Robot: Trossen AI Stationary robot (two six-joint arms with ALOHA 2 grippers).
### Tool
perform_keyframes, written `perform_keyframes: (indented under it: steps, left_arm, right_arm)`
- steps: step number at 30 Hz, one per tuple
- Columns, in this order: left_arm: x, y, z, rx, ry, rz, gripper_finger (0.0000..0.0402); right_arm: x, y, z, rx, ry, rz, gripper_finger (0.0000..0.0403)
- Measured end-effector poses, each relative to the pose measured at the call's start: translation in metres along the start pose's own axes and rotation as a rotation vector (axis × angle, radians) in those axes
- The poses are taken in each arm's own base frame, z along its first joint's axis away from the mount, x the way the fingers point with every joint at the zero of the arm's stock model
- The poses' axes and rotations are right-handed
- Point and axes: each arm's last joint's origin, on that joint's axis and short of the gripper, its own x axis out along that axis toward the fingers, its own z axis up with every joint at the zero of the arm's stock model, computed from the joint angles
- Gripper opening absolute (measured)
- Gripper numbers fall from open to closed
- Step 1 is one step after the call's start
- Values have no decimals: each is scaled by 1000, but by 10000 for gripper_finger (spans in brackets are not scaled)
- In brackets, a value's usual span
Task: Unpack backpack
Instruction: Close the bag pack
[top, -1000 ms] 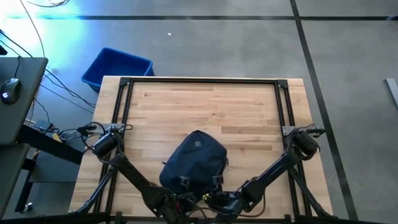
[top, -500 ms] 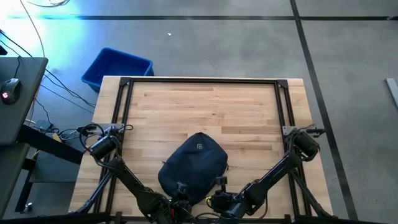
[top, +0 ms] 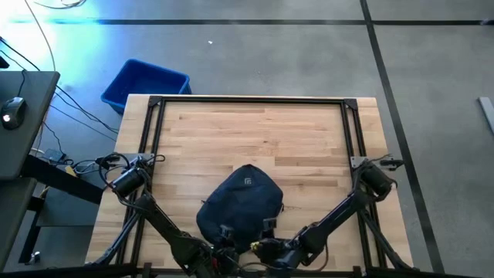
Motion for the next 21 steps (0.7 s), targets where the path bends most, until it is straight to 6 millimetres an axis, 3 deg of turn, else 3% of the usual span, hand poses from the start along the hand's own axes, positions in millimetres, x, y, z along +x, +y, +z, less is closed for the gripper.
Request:
perform_keyframes:
  steps: [3,5,12,17,21]
  left_arm:
    - [0,0,0,-3,0,1,76]
    - [0,0,0,-3,1,-1,76]
    - [0,0,0,-1,5,-7,76]
    - [1,-1,-3,39,22,3,65]
    - [-2,-3,-10,79,62,30,12]
  right_arm:
    - [9,-5,-2,50,19,-3,195]
    - [12,-7,-2,61,38,21,175]
    - [10,-4,-3,27,58,66,16]
    - [-3,-1,-1,29,61,76,5]
    - [-12,-6,-5,68,100,-14,3]
